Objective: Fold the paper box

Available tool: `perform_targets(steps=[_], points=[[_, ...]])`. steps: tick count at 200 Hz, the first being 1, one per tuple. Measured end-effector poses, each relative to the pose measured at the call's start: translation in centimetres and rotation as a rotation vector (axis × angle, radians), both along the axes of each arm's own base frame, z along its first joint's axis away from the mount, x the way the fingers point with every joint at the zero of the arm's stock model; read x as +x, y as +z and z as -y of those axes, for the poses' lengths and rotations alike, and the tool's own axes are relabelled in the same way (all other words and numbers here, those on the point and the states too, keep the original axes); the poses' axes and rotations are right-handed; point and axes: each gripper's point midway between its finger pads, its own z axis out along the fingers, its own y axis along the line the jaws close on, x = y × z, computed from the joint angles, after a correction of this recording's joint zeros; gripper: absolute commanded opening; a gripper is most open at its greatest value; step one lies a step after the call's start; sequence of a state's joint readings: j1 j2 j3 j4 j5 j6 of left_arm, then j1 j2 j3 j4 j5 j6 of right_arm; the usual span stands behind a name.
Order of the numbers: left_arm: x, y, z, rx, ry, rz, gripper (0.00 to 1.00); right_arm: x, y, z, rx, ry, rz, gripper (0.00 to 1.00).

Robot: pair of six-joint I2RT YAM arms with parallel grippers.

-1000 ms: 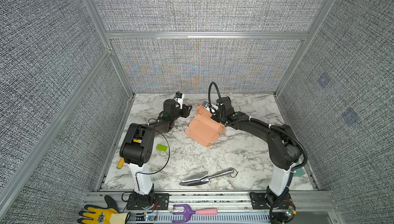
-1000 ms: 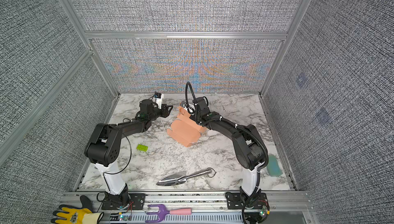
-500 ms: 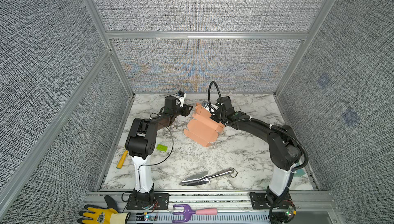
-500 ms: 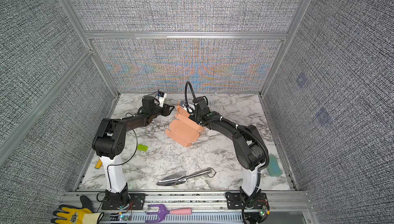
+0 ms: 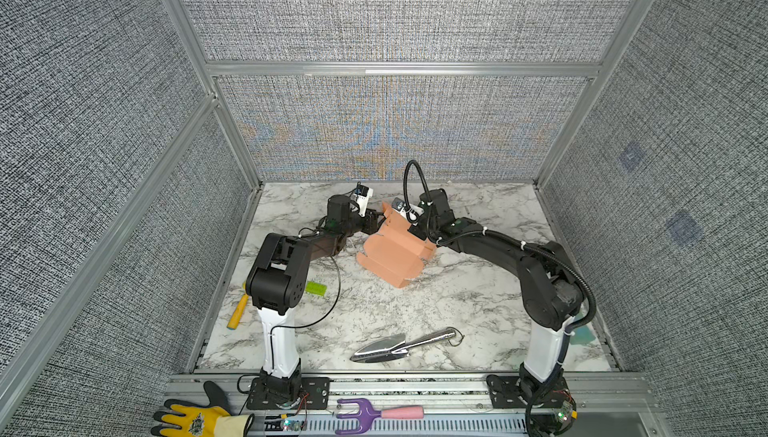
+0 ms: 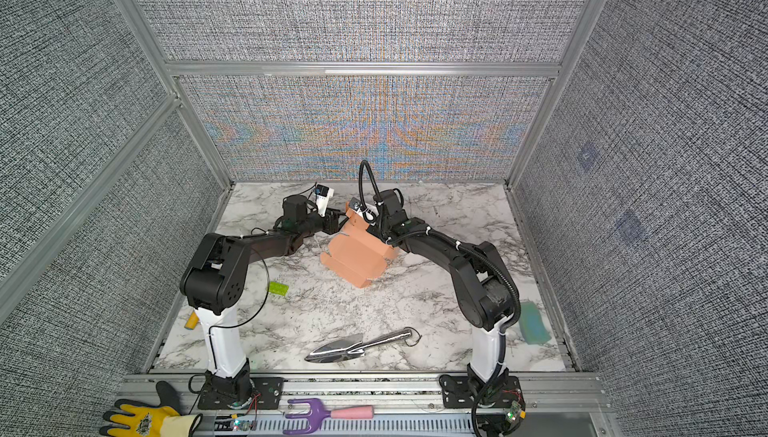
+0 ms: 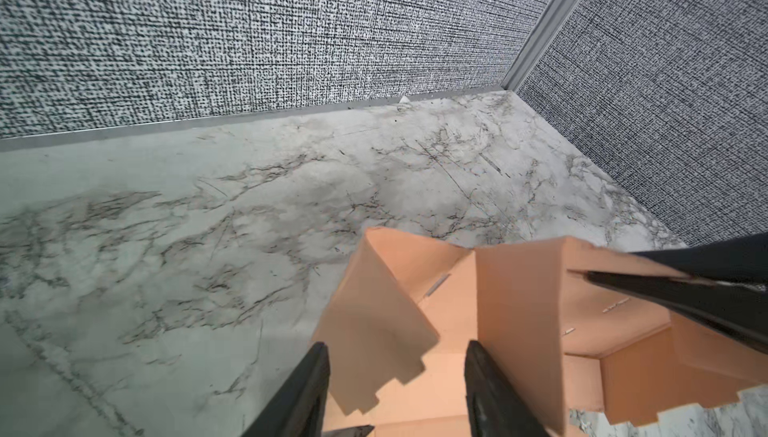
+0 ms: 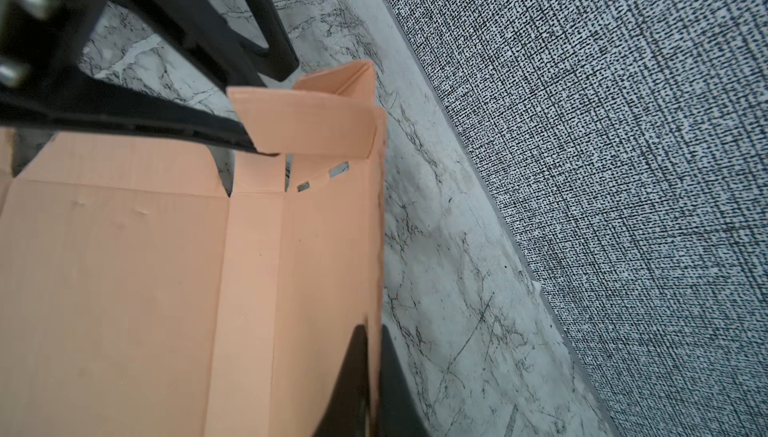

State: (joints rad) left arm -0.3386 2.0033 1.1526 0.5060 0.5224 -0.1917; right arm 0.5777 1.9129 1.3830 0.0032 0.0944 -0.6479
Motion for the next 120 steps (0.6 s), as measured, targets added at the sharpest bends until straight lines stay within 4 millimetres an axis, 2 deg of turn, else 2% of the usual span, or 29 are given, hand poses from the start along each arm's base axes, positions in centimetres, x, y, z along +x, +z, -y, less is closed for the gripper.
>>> perform_targets(steps=[30, 54, 120], points=[[-0.4, -0.8, -0.6, 0.022, 0.025, -0.019, 0.55, 0.0, -0.8, -0.2, -0.028, -0.01, -0.001, 0.07], [-0.2, 0.6, -1.5, 0.018, 0.042, 0.018, 0.54, -0.1, -1.4, -0.6, -0.063, -0.014, 0.011, 0.07], [0.7, 0.8, -5.5, 0.037, 0.126, 0.025, 0.54, 0.1, -2.3, -0.8, -0.164, -0.031, 0.093, 0.07]])
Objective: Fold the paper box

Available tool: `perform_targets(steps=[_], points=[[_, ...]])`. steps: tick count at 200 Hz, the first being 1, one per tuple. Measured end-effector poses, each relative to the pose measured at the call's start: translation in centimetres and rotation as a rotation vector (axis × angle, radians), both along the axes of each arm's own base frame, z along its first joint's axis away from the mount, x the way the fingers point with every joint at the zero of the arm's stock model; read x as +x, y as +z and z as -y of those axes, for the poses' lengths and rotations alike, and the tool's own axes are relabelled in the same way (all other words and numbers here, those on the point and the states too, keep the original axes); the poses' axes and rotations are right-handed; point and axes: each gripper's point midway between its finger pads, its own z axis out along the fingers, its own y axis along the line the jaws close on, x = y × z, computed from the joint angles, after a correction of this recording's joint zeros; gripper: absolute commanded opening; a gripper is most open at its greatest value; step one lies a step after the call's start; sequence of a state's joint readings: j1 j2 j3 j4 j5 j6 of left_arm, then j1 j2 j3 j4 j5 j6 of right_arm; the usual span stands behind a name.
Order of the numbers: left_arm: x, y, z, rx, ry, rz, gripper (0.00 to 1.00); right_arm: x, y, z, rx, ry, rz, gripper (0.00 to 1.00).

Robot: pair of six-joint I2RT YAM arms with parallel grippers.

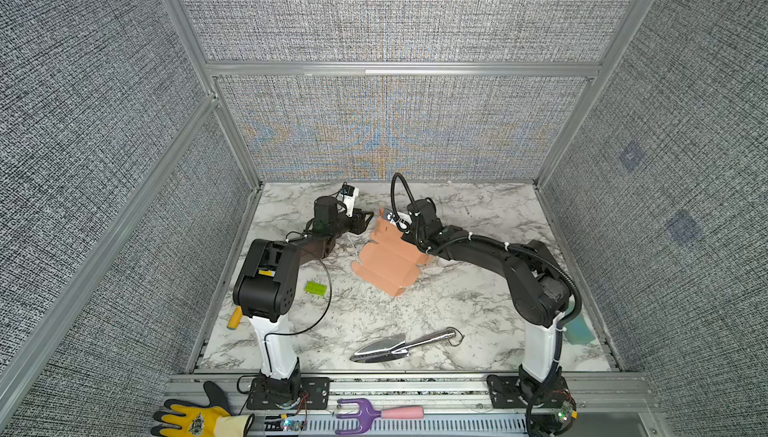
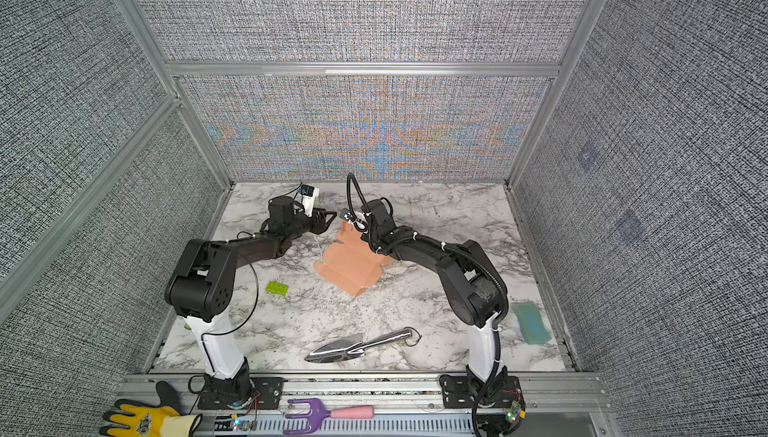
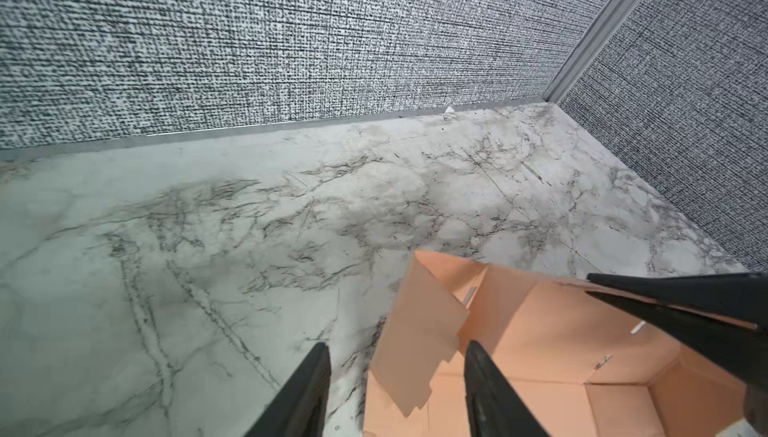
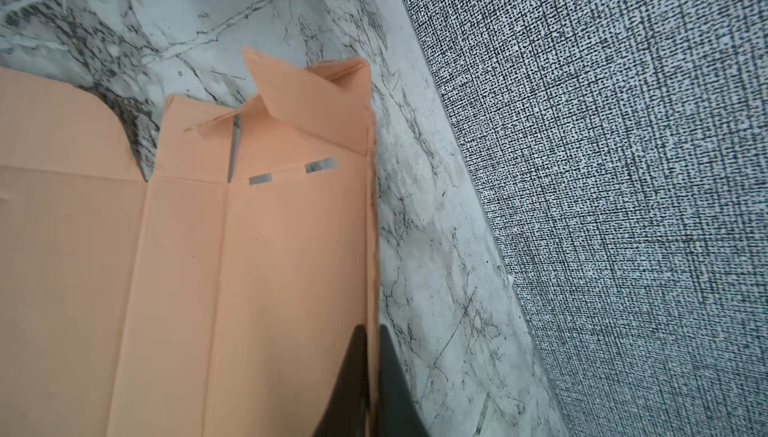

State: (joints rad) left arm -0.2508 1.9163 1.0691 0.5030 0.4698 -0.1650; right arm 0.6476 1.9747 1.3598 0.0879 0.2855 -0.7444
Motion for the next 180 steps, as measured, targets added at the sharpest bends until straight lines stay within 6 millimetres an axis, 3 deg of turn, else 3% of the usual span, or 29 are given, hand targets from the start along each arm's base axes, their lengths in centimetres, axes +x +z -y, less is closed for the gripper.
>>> perform_targets(steps=[29, 101, 144, 180], points=[[0.4, -0.2, -1.1, -0.003, 0.023, -0.007, 0.54, 0.2, 0.0, -0.2, -0.031, -0.002, 0.039, 0.08], [0.1, -0.8, -0.3, -0.045, -0.02, -0.016, 0.54, 0.1, 0.0, -0.8, -0.09, 0.006, 0.132, 0.09], [1.7, -0.9, 0.0, -0.04, -0.014, -0.012, 0.53, -0.1, 0.0, -0.8, -0.101, 0.015, 0.17, 0.1], [3.4, -3.1, -0.5, 0.008, 0.033, -0.075, 0.52, -0.2, 1.0, -0.8, -0.083, 0.017, 0.196, 0.1]])
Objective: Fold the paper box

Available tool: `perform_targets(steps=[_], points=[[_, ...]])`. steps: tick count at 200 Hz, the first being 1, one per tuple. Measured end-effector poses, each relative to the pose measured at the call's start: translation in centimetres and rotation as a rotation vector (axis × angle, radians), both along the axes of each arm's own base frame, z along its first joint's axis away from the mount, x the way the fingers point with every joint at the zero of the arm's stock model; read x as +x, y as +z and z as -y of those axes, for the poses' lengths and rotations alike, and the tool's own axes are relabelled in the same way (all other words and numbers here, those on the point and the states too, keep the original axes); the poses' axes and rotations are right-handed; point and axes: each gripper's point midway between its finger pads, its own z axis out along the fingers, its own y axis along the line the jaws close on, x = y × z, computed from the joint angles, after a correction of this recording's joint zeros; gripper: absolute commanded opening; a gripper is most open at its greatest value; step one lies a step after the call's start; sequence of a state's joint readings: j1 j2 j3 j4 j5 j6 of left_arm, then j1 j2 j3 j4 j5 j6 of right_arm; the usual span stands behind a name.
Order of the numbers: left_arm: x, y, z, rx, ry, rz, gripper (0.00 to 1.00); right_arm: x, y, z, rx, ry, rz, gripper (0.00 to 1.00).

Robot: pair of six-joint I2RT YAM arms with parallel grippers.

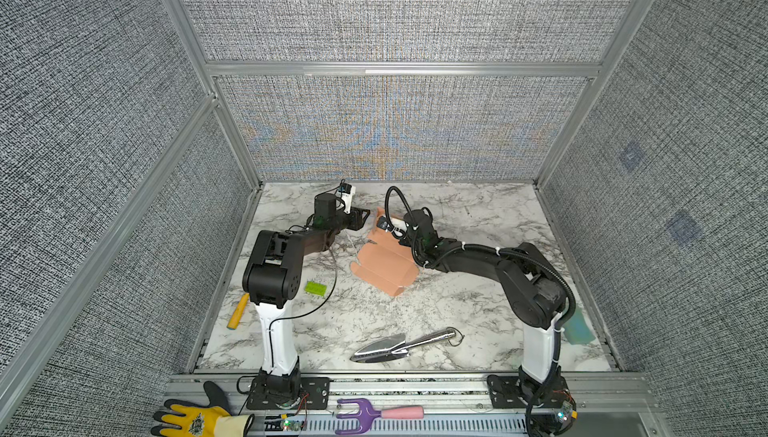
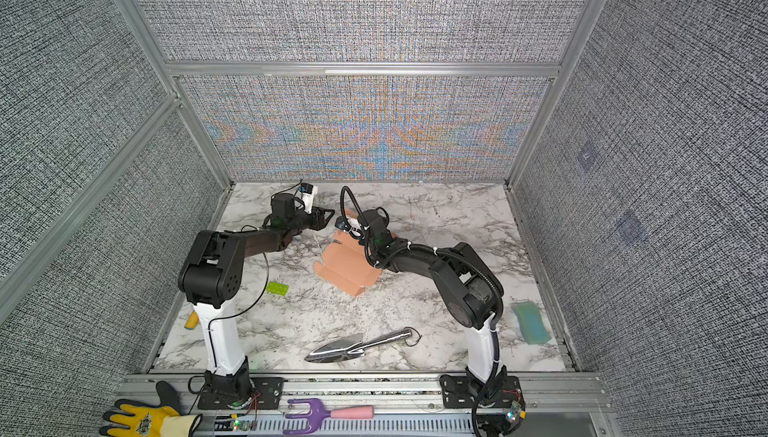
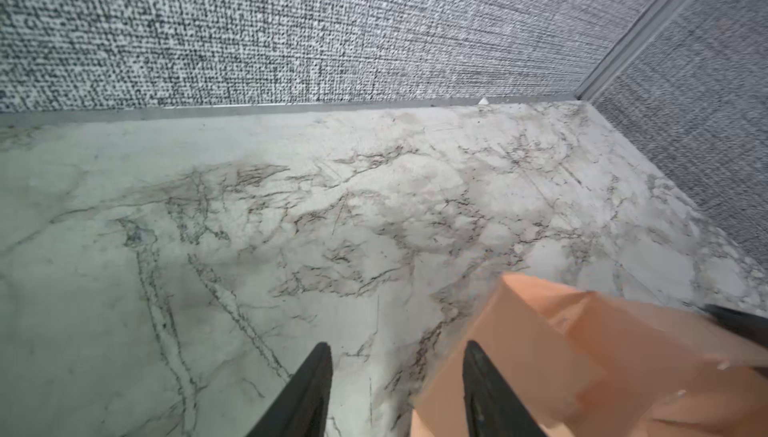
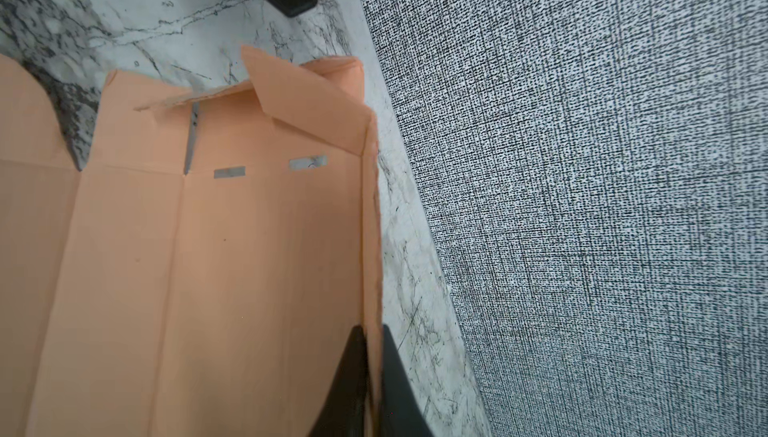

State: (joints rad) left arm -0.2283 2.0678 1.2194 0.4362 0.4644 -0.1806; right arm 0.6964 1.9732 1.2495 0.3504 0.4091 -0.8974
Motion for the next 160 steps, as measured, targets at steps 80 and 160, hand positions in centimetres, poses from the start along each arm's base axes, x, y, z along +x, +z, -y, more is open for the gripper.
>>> perform_targets(steps=[80, 160], points=[[0.6, -2.3, 0.3, 0.046, 0.007, -0.111, 0.52, 0.0, 0.2, -0.4, 0.034, 0.03, -0.006, 0.12], [2.0, -2.5, 2.1, 0.057, -0.029, -0.121, 0.52, -0.3, 0.6, -0.8, 0.083, 0.043, -0.029, 0.11]])
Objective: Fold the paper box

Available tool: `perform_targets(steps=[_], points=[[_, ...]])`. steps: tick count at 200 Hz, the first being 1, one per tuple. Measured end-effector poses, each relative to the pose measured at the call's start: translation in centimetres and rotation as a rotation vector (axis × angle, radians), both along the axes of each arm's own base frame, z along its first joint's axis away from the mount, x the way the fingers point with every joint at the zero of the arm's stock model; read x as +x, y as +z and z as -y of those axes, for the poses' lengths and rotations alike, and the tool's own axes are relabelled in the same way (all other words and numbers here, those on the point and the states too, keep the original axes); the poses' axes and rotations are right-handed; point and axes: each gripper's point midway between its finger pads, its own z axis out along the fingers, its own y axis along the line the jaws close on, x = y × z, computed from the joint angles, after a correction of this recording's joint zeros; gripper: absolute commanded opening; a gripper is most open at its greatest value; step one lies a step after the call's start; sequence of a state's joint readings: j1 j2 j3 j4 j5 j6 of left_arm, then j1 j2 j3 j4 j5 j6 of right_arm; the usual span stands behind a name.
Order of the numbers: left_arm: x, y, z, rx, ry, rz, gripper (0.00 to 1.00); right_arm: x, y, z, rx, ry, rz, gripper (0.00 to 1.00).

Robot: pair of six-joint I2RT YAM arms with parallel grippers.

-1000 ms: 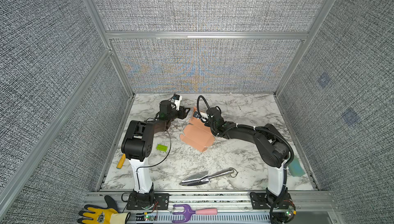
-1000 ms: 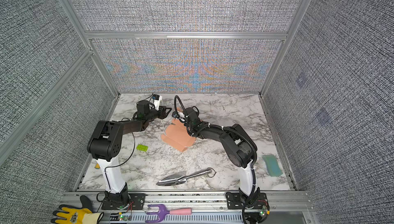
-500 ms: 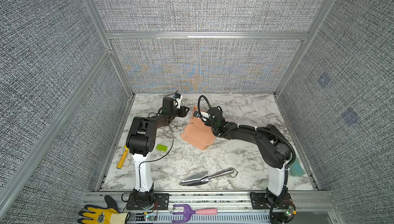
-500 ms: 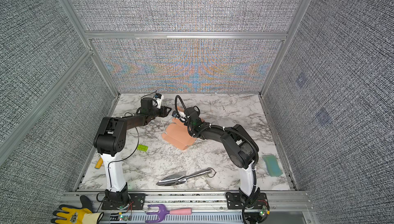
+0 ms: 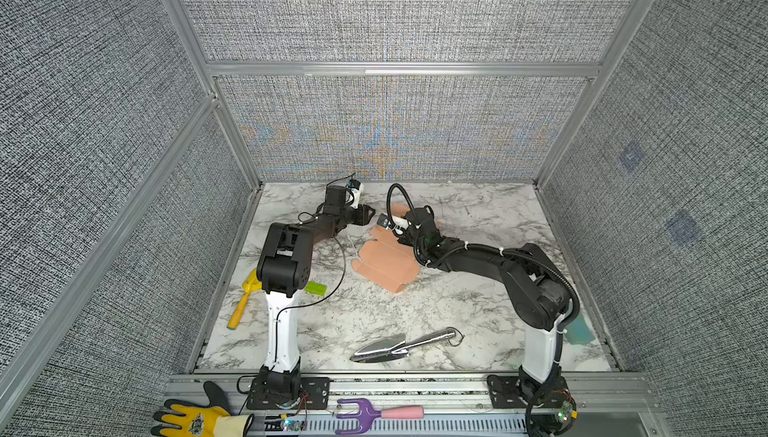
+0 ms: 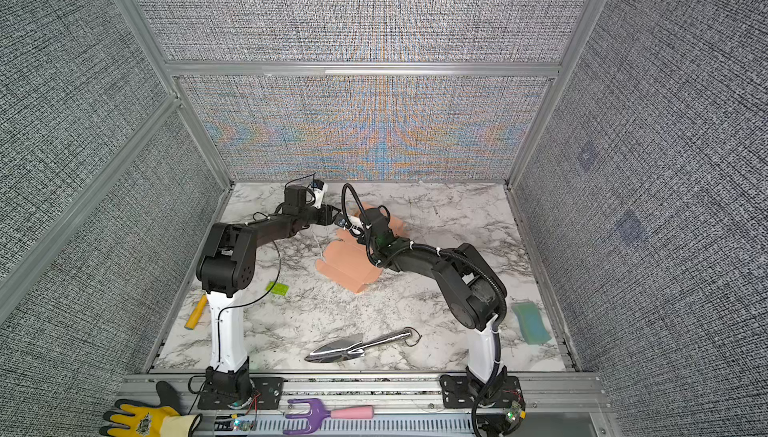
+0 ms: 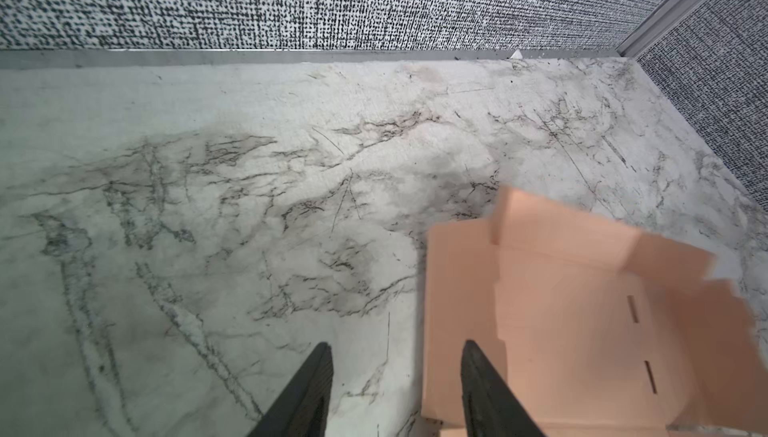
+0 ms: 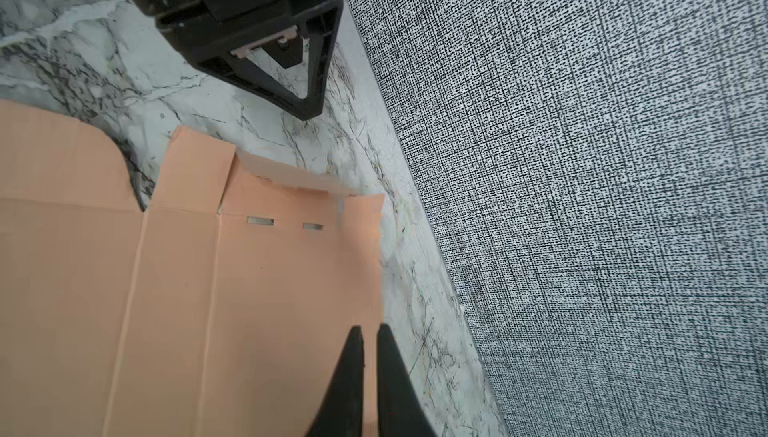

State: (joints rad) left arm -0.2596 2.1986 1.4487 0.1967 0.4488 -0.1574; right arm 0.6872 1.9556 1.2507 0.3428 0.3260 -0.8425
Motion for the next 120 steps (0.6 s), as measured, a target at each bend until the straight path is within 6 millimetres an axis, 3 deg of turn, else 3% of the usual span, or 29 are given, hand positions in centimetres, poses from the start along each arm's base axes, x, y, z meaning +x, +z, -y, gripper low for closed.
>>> perform_targets(steps=[40, 74, 96, 120], points=[[-0.3, -0.1, -0.1, 0.005, 0.001, -0.015, 0.52, 1.0, 0.9, 0.1, 0.088, 0.001, -0.075, 0.13], [-0.7, 0.9, -0.1, 0.01, 0.007, -0.003, 0.52, 5.6, 3.8, 3.1, 0.288, -0.054, -0.223, 0.25], [-1.0, 0.9, 0.0, 0.027, 0.014, -0.013, 0.52, 7.9, 2.5, 4.9, 0.376, -0.079, -0.379, 0.3], [-1.6, 0.3, 0.7, 0.06, 0.013, -0.033, 0.52, 8.9, -0.3, 5.8, 0.416, -0.095, -0.545, 0.39]])
